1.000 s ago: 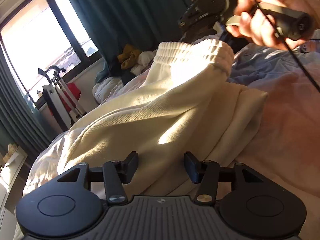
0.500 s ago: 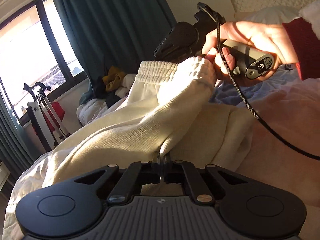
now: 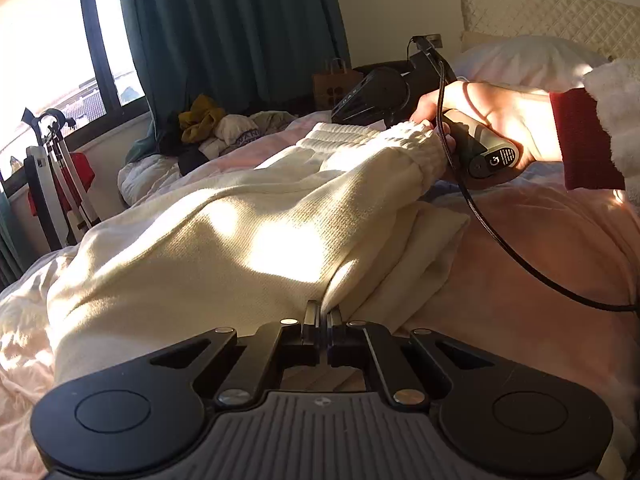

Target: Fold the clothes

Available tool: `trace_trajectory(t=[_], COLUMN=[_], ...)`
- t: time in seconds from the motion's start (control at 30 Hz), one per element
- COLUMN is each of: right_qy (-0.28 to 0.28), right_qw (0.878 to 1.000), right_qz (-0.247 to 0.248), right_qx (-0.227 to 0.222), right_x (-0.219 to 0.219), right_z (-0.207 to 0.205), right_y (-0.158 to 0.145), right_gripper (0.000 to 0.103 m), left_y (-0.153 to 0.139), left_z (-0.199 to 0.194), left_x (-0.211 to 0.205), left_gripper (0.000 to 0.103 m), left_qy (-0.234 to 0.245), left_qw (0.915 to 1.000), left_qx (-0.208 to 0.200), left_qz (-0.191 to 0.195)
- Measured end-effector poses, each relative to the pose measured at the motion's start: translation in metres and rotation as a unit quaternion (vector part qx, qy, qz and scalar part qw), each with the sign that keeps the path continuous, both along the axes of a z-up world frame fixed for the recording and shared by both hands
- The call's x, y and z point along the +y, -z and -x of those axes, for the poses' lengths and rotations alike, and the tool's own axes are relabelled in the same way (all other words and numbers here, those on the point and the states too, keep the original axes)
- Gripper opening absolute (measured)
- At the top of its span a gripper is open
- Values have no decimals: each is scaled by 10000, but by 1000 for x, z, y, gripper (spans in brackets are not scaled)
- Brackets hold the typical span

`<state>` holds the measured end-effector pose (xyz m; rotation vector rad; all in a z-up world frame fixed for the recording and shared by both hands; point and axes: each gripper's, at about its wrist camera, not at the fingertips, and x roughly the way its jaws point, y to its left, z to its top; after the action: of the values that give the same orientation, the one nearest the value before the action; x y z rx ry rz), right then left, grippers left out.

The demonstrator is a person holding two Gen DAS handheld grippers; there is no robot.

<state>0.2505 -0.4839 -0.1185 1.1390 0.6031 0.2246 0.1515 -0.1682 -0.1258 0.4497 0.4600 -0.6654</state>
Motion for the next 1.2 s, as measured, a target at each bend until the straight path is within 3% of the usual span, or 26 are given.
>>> trace_trajectory(t=[0.23,0.33,0.5,0.7,0.83,1.0,1.13,1.2], right_qy=[-223,-230,202,505,529,679,370,113], right_qw=[9982,9984,9970,9905,9884,9832,9859,9834], right_qz=[535,512,745,1276,1422,1684,1631,1812], right_qx=[-123,-72,101,25,-106,-186,-5,88], right_x=[8,8,0,4,18,38,58,73], right_z=[4,12,48,98,123,148,151,148], right_y=[-27,-33,-48,-78,-90,-94,-81,-77], right_gripper=[22,23,29,31,39,85,87,88], left_y=[-12,-22,-45,-62,-65,-61,-53,-47], left_z=[-5,-8,-5,-1,-13,-30,-43,-49], left_x=[14,23,40,72,107,147,174,178], left_gripper=[8,12,45,58,74,86,92,93], left_qy=[-195,-231,-235,-613,-1245,-1855,-2179,-2300], left_qw=[9978,9949,9891,9753,9589,9257,8932,8842], left_qx=[392,669,776,914,1152,1550,1983,2104], left_qz=[498,725,1226,1917,2273,2908,3398,3479])
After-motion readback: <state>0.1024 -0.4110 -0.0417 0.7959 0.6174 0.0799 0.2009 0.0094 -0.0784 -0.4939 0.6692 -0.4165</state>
